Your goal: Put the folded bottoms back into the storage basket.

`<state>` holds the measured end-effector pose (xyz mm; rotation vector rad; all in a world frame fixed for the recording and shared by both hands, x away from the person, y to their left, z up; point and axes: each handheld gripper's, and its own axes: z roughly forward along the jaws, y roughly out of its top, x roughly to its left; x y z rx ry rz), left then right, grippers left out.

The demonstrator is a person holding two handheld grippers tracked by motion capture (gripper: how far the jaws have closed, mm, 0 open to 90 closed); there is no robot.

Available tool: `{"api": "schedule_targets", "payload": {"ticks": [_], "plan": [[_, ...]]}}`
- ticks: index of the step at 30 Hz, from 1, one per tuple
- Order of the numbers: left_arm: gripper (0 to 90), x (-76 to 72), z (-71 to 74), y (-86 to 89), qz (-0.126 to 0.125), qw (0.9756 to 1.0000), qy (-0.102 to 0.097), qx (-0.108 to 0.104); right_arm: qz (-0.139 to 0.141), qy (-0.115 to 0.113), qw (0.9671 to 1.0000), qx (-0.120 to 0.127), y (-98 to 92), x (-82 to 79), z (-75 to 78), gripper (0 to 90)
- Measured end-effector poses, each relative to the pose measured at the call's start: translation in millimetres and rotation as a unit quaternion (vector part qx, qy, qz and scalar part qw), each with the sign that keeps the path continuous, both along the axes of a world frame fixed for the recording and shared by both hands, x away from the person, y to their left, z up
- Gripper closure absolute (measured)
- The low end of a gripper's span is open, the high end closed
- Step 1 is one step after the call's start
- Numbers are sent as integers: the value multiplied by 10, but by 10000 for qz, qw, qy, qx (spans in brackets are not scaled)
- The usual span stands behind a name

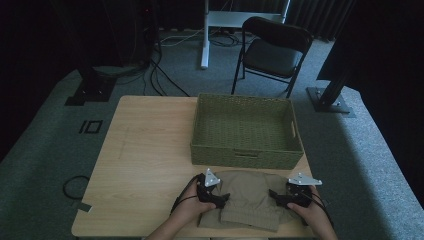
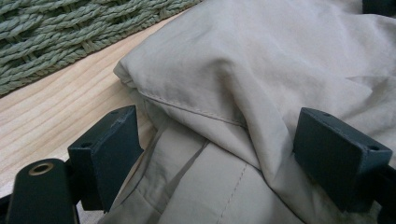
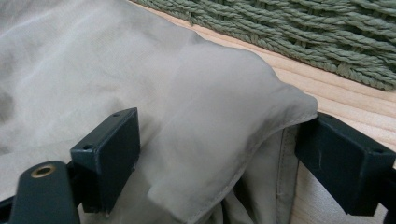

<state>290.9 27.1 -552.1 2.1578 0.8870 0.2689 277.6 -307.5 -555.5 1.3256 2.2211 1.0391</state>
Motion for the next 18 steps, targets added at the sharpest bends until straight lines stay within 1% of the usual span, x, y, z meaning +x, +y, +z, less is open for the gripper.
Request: {"api": "schedule_targets", "payload": {"ticks": [4,5,6,7,8,9,10,12,13,14,15,16,18], "plan": [[167,0,0,-19,73,9999,-48,66,-8,-21,10000,-62,24,-11,-2,145],[242,-1,1,-24,81,9999,-93,74,33,-55,10000,-62,37,-32,2,206],[242,3,3,-22,65,9999,-120,62,33,-55,10000,-62,37,-32,2,206],[290,5,5,-22,58,9999,-148,67,69,-73,9999,-46,41,-40,3,251],[336,4,7,-28,7,9998,-172,53,143,-101,9998,5,48,-54,6,326],[410,4,7,-34,-14,9998,-181,36,222,-127,9996,73,55,-67,9,412],[459,2,8,-38,-113,9997,-198,31,222,-128,9996,103,65,-76,10,455],[569,5,10,-36,-255,9996,-135,-58,279,-126,9994,173,83,-87,11,577],[646,3,9,-38,-289,9995,-86,-114,317,-92,9992,246,99,-97,12,651],[704,3,7,-37,-299,9994,-24,-179,353,-67,9989,294,107,-102,12,708],[738,-1,6,-38,-312,9992,12,-230,350,-57,9989,315,122,-109,13,727],[772,-4,8,-40,-337,9991,3,-238,371,-82,9990,254,140,-119,21,753],[809,-6,14,-36,-331,9991,26,-274,414,-76,9990,158,160,-123,42,783]]}}
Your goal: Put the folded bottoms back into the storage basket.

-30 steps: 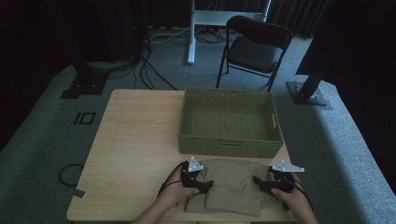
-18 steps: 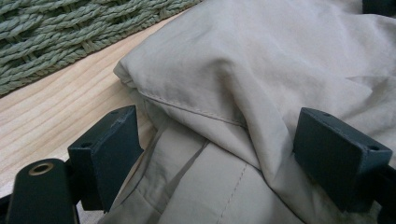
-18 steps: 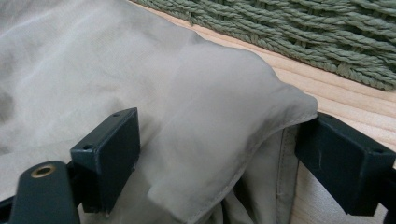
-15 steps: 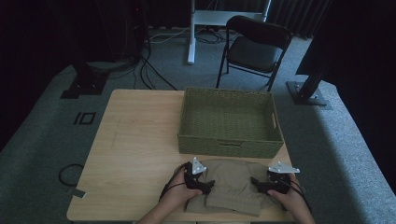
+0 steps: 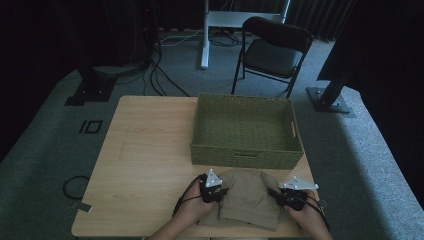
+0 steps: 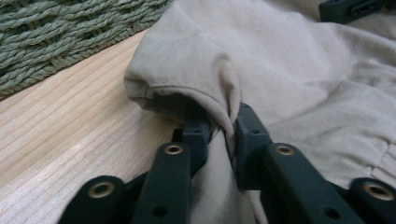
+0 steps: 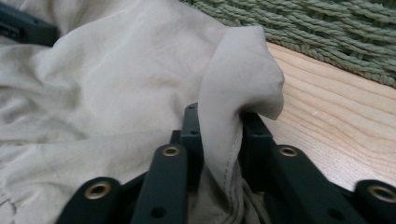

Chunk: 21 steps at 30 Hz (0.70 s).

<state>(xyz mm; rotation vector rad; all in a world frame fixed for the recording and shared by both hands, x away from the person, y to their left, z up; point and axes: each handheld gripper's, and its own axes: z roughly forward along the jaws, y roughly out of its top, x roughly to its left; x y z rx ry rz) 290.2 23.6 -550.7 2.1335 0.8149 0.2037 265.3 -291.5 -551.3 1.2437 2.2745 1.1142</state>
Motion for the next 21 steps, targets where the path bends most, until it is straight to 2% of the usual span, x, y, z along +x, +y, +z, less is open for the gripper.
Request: {"api": "schedule_targets", "payload": {"ticks": [2,5,8,13,14,15,21], "plan": [[825,-1,29,12,7,10000,57,-32,12,23,10000,-58,15,0,38,796],[829,-5,95,32,-31,9999,63,-72,-29,20,9999,136,13,-4,99,801],[830,-13,181,54,-28,9997,57,-227,-21,-14,9996,277,0,-11,163,802],[831,-45,322,80,-80,9996,-90,-252,5,-105,9989,452,2,-33,292,803],[831,-53,350,86,-63,9994,-103,-328,41,-86,9990,439,3,-36,310,803],[831,-58,387,97,-101,9994,-163,-285,56,-94,9990,441,7,-39,333,804],[831,-65,550,149,-83,9989,-267,-366,80,-175,9978,628,18,-46,483,804]]}}
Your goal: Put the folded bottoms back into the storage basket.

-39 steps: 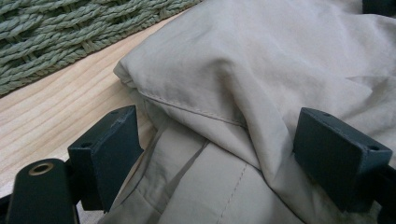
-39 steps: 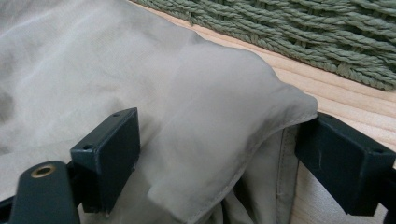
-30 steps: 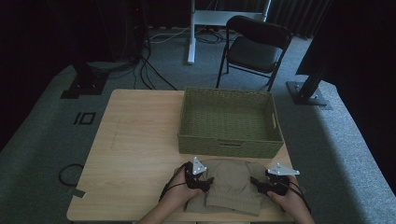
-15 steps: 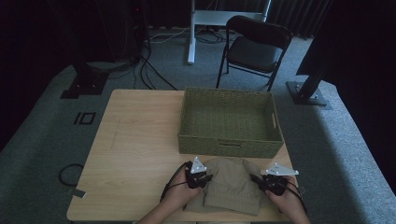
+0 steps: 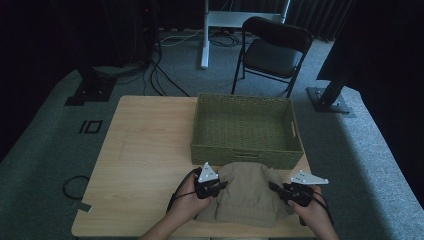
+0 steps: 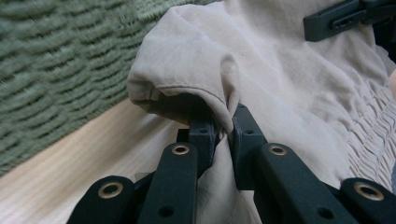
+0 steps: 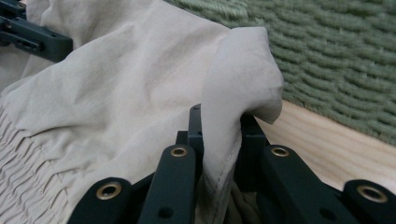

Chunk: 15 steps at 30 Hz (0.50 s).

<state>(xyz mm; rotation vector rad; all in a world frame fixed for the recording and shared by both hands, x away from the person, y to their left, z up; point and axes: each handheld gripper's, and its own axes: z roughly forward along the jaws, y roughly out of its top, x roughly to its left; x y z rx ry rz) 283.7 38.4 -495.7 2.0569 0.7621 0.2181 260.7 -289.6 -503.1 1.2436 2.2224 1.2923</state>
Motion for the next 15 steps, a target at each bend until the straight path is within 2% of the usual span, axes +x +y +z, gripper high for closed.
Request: {"api": "schedule_targets", "payload": {"ticks": [15], "plan": [[831,103,386,90,-110,9996,-267,-78,89,-318,9992,220,20,87,470,804]]}}
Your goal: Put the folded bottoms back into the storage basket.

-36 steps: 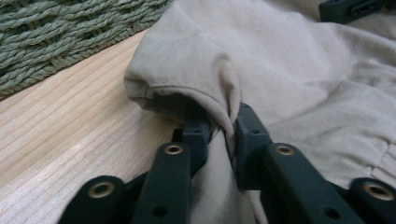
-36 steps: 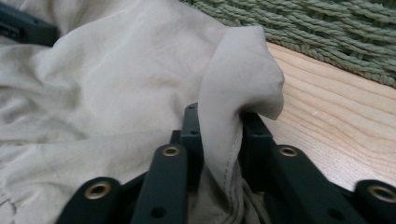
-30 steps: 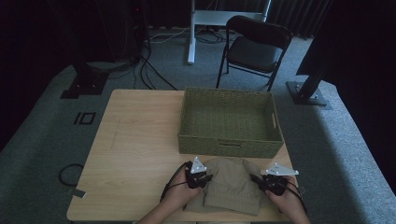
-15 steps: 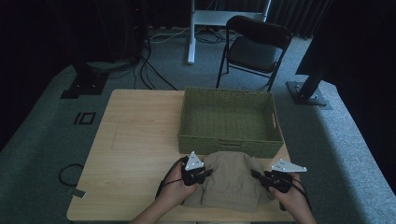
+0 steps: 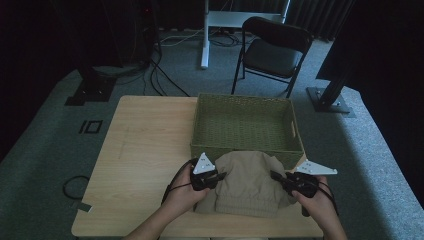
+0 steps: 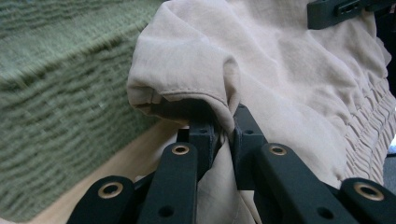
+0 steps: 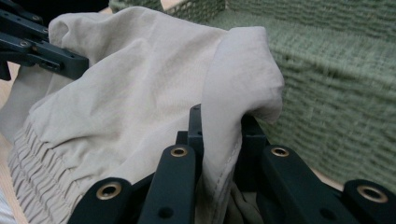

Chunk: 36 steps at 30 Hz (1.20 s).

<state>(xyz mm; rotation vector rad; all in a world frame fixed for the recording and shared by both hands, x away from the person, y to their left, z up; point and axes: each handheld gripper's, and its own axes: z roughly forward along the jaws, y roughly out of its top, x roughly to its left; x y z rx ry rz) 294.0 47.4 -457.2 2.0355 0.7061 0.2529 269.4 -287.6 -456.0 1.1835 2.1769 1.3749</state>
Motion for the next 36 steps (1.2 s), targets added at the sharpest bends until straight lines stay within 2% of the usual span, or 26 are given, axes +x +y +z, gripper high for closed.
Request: {"api": "schedule_targets", "payload": {"ticks": [7,13,20,28,31,36], "plan": [[831,104,220,22,-7,9999,-124,-42,14,-114,9999,67,15,86,188,804],[831,225,398,5,-47,9996,-282,26,-21,-205,9997,104,11,198,341,804],[831,346,574,-5,-48,9991,-416,-39,-34,-311,9994,154,5,332,544,804],[830,520,710,-3,15,9990,-411,-153,-80,-381,9990,237,0,477,697,804],[830,604,779,-1,46,9989,-411,-200,-110,-410,9988,226,1,576,792,804],[830,700,864,5,66,9985,-456,-282,-147,-429,9986,271,1,662,856,804]]}}
